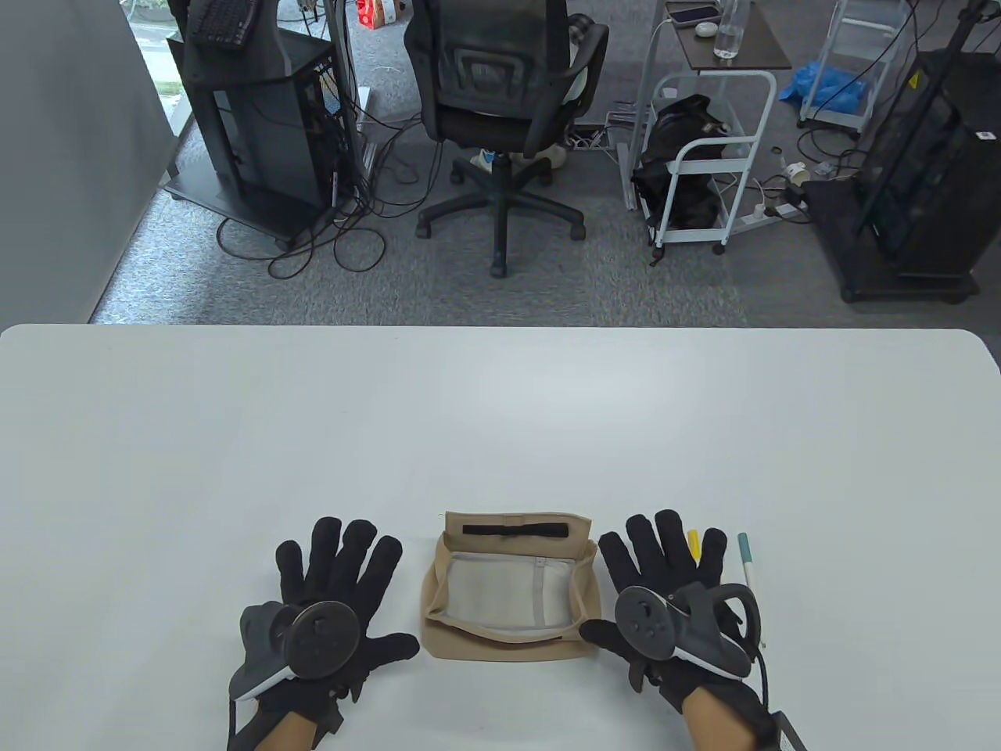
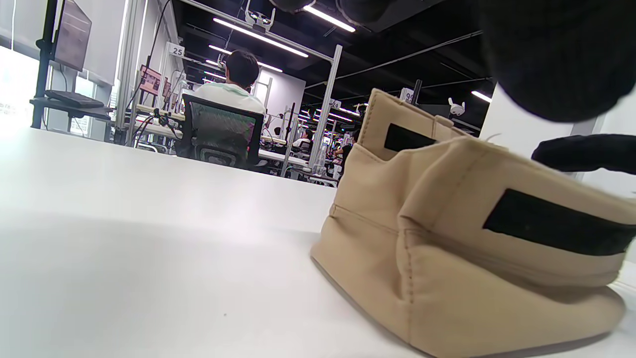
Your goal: Twist to extend twist pen refills
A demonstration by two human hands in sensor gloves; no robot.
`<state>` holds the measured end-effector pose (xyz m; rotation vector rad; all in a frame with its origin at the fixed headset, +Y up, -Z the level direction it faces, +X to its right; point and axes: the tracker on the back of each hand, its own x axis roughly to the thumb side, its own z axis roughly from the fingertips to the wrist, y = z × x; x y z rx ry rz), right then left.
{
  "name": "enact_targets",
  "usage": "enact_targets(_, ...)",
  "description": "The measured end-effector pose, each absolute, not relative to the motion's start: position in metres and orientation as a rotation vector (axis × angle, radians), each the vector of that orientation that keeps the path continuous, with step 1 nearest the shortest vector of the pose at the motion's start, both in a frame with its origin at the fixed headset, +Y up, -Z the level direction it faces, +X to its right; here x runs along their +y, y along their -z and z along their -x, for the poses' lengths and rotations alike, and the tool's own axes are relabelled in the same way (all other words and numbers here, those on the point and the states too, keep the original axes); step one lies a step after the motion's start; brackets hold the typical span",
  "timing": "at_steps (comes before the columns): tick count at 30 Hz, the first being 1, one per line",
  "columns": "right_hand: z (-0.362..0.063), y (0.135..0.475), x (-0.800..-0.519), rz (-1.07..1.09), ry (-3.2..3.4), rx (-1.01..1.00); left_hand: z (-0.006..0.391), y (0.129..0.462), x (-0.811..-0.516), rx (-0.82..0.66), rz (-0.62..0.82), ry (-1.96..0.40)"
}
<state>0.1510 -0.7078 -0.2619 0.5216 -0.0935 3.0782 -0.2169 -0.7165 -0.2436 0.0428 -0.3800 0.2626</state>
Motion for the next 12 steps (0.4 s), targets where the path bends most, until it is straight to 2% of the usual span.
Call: enact_targets(12, -0.1530, 0.2636, -0.7095, -0.509, -3.054, -0.073, 0.2149, 0.2432, -0.7172, -0.378, -0.034, -0.242)
